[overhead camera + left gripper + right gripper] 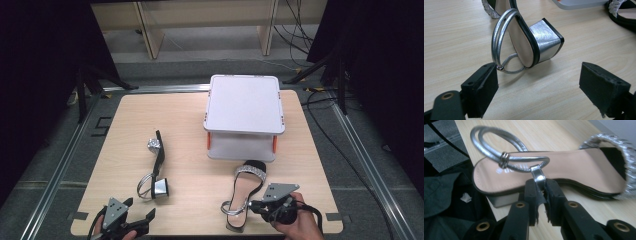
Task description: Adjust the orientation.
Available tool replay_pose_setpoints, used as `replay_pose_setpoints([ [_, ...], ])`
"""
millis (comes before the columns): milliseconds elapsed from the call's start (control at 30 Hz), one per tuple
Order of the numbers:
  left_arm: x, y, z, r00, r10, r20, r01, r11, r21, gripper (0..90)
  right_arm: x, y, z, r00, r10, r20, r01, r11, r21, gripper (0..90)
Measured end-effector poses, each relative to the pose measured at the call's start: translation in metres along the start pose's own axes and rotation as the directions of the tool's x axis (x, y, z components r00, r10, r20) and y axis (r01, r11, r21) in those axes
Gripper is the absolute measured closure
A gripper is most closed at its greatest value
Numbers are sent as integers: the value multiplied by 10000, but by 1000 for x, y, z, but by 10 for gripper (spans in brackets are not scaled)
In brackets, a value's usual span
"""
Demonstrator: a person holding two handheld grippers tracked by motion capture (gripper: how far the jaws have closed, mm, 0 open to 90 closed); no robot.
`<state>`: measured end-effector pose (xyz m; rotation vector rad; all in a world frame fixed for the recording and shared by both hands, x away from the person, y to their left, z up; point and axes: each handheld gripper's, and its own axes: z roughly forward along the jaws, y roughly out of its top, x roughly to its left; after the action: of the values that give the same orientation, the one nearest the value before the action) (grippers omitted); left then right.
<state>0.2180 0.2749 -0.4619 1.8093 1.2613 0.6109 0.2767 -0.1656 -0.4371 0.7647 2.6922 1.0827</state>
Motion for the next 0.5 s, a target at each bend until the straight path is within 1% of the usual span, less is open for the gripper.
replay_pose_setpoints([
  [33, 0, -1, 1, 10000, -45, 32, 46, 9999, -151, 151, -2, -1, -2, 10000, 19, -54, -18, 10000, 46, 813],
  [133, 0, -1, 1, 10000, -36, 23, 36, 9999, -137, 151, -8, -4, -9, 9998, -188, -41, 189, 9996, 228, 815],
  [200, 0, -1, 1, 10000, -34, 23, 35, 9999, -151, 151, -12, -7, -14, 9998, -178, 3, 178, 9988, 446, 816],
  [233, 0, -1, 1, 10000, -26, 24, 26, 9999, -158, 151, -15, -9, -17, 9999, -98, 28, 97, 9987, 506, 816],
  [267, 0, -1, 0, 10000, -19, 24, 20, 9999, -158, 151, -21, -13, -23, 9999, -1, 151, -8, 9980, 625, 817],
  [333, 0, -1, 1, 10000, -43, 31, 44, 9999, -155, 151, -26, -18, -31, 9994, 78, 335, -102, 9975, 706, 825],
  [367, 0, -1, 1, 10000, -14, 28, 15, 9999, -147, 151, -30, -20, -35, 9992, 136, 375, -165, 9969, 770, 861],
  [400, 0, -1, 1, 10000, -14, 28, 15, 9999, -147, 151, -32, -23, -39, 9993, 244, 296, -264, 9973, 691, 871],
  [433, 0, -1, 1, 10000, -3, 29, 3, 9999, -140, 151, -32, -23, -39, 9993, 244, 296, -264, 9973, 691, 871],
  [467, 0, -1, 1, 10000, 2, 21, -2, 10000, -83, 151, -37, -27, -50, 9970, 591, 503, -607, 9977, 297, 894],
  [500, 0, 0, 0, 10000, 4, 6, -4, 10000, -17, 151, -41, -28, -56, 9953, 646, 728, -661, 9976, 185, 895],
])
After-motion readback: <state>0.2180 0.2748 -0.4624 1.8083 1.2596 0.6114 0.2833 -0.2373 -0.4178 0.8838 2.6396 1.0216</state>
